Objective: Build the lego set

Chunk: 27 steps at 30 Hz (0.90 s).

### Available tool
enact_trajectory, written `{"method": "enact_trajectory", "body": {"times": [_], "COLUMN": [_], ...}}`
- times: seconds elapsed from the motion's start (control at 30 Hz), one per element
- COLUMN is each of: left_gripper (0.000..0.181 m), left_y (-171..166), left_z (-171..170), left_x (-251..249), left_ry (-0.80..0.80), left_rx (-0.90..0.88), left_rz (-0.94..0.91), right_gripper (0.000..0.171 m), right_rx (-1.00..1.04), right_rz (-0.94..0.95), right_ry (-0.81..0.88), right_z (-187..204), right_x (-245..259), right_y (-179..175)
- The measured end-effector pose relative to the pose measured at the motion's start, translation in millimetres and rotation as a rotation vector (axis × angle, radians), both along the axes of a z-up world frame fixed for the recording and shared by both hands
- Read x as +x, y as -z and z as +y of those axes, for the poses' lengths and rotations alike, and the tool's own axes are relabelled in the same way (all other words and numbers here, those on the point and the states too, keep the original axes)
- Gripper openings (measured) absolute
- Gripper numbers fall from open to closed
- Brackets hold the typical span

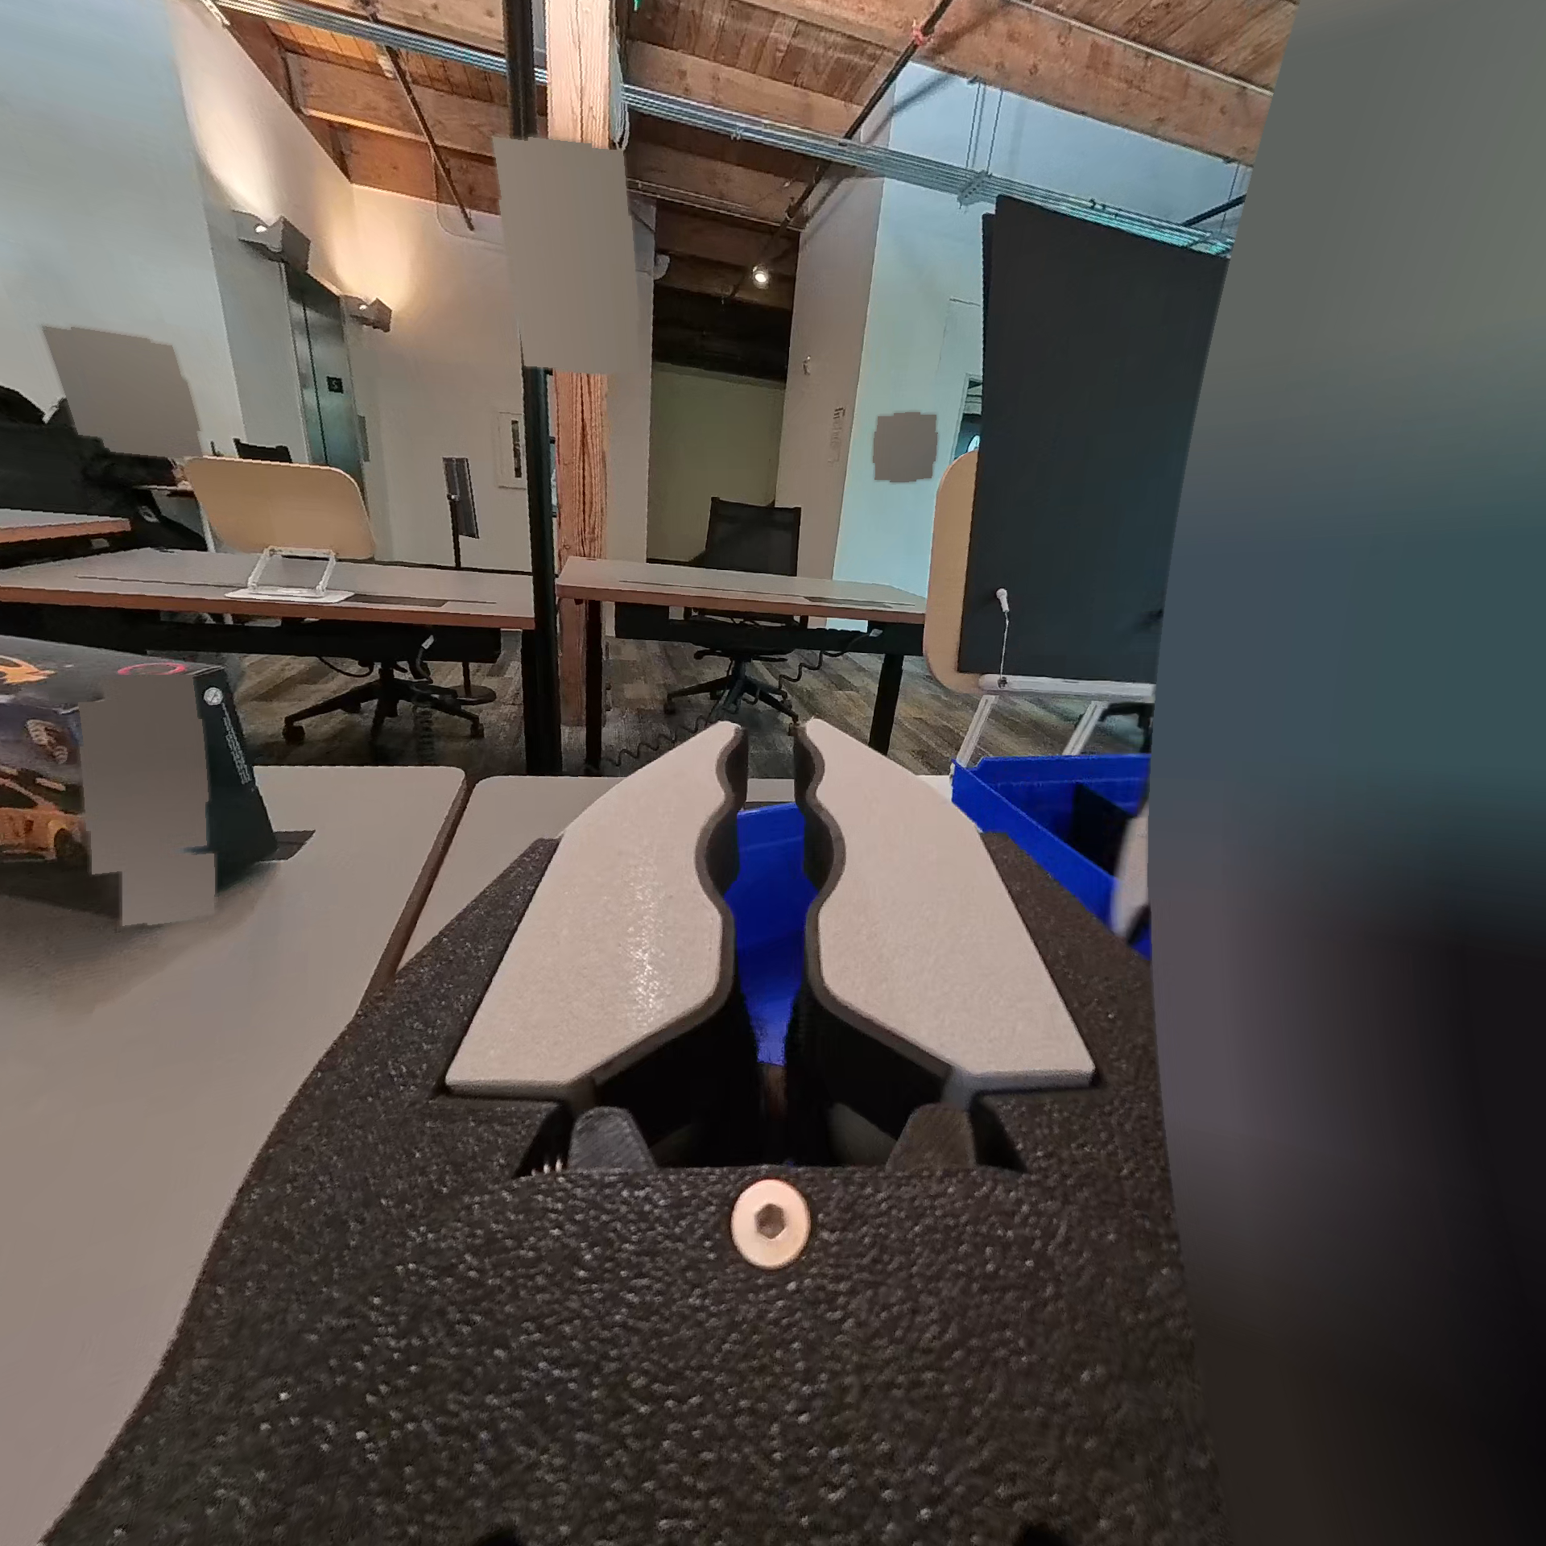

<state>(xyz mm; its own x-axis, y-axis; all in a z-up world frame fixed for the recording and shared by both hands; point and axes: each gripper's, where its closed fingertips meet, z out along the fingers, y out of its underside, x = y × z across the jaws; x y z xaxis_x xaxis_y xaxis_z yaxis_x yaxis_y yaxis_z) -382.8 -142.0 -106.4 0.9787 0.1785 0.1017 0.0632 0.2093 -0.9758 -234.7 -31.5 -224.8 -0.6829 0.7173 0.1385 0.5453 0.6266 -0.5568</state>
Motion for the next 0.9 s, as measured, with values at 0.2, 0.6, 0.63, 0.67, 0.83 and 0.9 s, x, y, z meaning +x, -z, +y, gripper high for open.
{"method": "enact_trajectory", "body": {"times": [0.2,0.6,0.63,0.67,0.83,0.9], "left_gripper": [0.010,0.010,0.010,0.010,0.010,0.010], "left_y": [4,-3,-2,-1,1,0], "left_z": [10,7,8,9,11,7], "left_x": [7,10,10,10,9,5], "left_ry": [0.002,-0.038,-0.037,-0.035,-0.042,-0.063], "left_rx": [-0.050,-0.050,-0.058,-0.065,-0.078,-0.063], "left_rz": [0.021,0.062,0.064,0.066,0.077,0.064], "right_gripper": [0.010,0.020,0.020,0.020,0.023,0.023], "right_rx": [-0.063,-0.051,-0.053,-0.062,-0.125,-0.155], "right_rz": [-0.167,-0.290,-0.283,-0.275,-0.233,-0.141], "right_ry": [0.313,0.449,0.450,0.451,0.425,0.394], "right_z": [35,49,50,50,46,48], "right_x": [105,135,134,134,130,114], "right_y": [66,134,133,131,107,67]}}
